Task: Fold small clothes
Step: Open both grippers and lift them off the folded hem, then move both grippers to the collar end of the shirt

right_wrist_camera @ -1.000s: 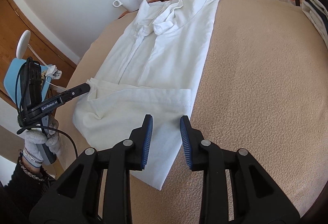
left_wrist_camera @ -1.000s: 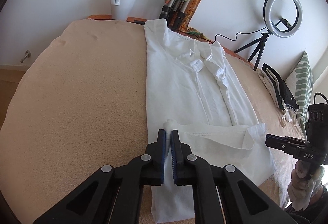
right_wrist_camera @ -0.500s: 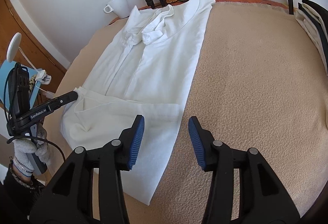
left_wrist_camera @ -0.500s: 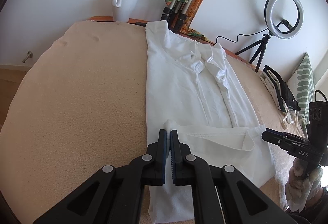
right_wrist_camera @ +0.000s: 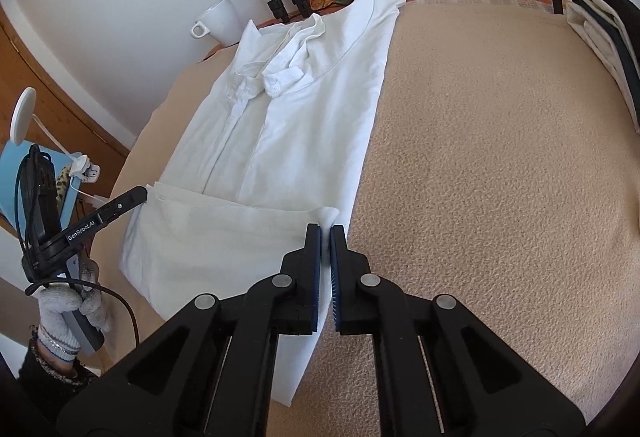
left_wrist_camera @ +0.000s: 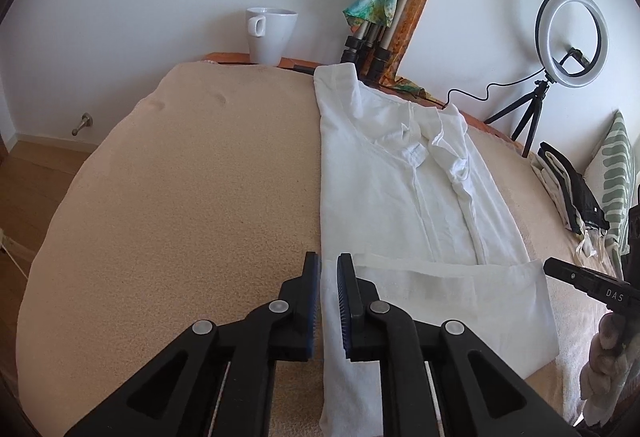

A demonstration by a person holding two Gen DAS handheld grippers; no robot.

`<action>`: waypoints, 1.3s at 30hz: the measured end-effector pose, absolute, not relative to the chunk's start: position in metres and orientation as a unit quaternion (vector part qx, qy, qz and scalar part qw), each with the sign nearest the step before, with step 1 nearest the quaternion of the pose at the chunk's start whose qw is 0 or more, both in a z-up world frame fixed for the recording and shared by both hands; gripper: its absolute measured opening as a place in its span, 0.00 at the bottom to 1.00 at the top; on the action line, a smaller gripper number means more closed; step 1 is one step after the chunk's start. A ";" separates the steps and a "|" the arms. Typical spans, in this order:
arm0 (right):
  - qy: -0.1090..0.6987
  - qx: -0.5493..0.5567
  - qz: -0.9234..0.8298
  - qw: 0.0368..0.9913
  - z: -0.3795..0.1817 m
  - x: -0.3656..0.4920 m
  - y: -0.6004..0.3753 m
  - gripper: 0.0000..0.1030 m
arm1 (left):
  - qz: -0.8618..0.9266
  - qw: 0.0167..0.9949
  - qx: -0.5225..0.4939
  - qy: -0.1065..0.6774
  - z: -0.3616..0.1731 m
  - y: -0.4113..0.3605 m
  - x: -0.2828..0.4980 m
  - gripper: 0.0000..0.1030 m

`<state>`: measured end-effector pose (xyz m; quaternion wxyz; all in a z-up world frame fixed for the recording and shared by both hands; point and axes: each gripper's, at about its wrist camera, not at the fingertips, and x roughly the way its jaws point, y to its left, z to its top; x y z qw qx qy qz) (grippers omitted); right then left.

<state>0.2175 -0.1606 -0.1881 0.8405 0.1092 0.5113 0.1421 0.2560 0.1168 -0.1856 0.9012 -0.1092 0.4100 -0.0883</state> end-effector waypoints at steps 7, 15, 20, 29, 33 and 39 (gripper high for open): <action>0.469 0.097 0.191 0.857 -0.156 0.199 -0.145 0.14 | -0.202 0.879 -0.077 0.425 -0.174 0.082 0.241 0.11; 0.512 0.048 0.266 0.815 -0.185 0.181 -0.092 0.14 | -0.185 0.863 -0.052 0.467 -0.203 0.051 0.271 0.09; 0.531 0.006 0.279 0.800 -0.198 0.168 -0.080 0.14 | -0.151 0.876 -0.060 0.454 -0.200 0.058 0.288 0.06; 0.501 0.064 0.305 0.808 -0.177 0.193 -0.093 0.19 | -0.175 0.880 -0.106 0.430 -0.169 0.074 0.270 0.10; 0.509 0.034 0.317 0.799 -0.191 0.201 -0.066 0.19 | -0.162 0.881 -0.107 0.430 -0.168 0.082 0.269 0.13; 0.515 0.012 0.240 0.823 -0.203 0.229 -0.078 0.14 | -0.148 0.883 -0.114 0.430 -0.164 0.096 0.276 0.24</action>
